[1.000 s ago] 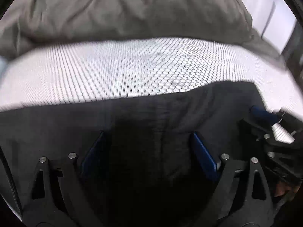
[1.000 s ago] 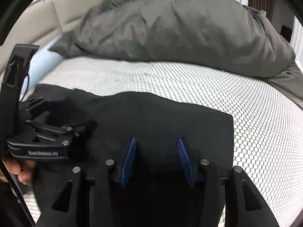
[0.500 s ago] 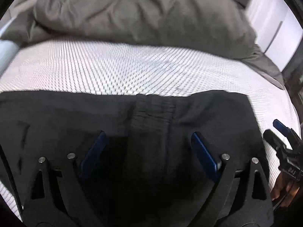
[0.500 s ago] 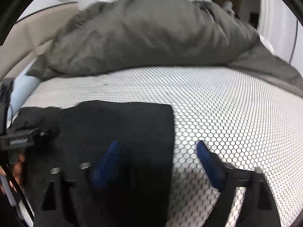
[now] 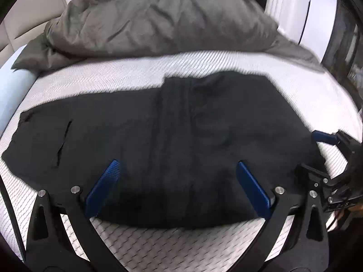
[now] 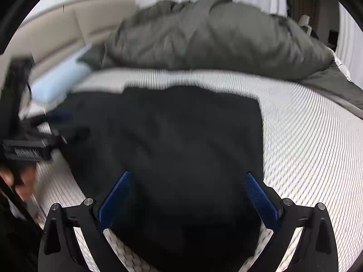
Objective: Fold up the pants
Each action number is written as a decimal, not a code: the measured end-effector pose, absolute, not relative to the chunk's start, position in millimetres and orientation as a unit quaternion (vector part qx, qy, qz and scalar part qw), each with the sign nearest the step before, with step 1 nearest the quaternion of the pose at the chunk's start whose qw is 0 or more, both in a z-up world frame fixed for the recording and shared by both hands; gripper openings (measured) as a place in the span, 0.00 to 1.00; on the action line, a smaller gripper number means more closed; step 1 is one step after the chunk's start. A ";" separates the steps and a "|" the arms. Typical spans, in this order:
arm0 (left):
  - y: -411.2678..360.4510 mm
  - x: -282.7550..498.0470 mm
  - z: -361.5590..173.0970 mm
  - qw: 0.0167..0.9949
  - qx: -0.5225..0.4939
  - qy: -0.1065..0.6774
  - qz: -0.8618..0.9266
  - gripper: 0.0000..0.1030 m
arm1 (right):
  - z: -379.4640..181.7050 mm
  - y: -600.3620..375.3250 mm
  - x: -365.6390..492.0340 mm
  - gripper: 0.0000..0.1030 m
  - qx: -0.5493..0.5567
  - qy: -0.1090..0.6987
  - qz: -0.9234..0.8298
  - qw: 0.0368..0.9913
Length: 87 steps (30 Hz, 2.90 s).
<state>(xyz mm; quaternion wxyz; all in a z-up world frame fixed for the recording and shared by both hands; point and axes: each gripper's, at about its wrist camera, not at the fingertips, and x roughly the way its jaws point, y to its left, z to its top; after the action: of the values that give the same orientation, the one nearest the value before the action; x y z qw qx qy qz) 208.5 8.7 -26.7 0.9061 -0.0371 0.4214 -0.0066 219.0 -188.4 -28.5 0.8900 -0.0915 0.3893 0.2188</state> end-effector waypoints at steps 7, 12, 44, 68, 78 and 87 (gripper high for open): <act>106.5 163.5 -34.8 0.893 -0.146 0.421 0.070 0.99 | -51.0 -185.3 219.5 0.98 -0.131 0.409 0.191 0.883; 200.0 129.8 -44.7 0.863 -0.293 0.380 0.155 0.98 | -50.7 -178.9 224.4 0.98 -0.139 0.408 0.191 0.882; -69.1 226.4 3.1 0.855 -0.247 0.410 -0.200 0.16 | -53.0 -209.8 209.8 0.99 -0.106 0.407 0.214 0.882; 80.9 217.9 -35.2 0.886 -0.228 0.403 -0.028 0.63 | -13.6 -201.3 195.2 0.99 -0.063 0.311 0.219 0.923; 106.6 226.0 -69.3 0.867 -0.230 0.441 -0.022 0.64 | -35.9 -85.9 215.7 0.97 -0.181 0.321 0.247 0.896; 110.9 221.4 -72.1 0.870 -0.209 0.446 -0.025 0.66 | -25.0 -137.5 216.3 0.87 -0.123 0.291 0.140 0.939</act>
<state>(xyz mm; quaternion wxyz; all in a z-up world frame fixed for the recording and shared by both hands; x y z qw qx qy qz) 221.4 110.9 -72.1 0.8702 -0.2086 0.4456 -0.0254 216.3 -137.5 -25.0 0.9385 -0.1231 0.2907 0.1396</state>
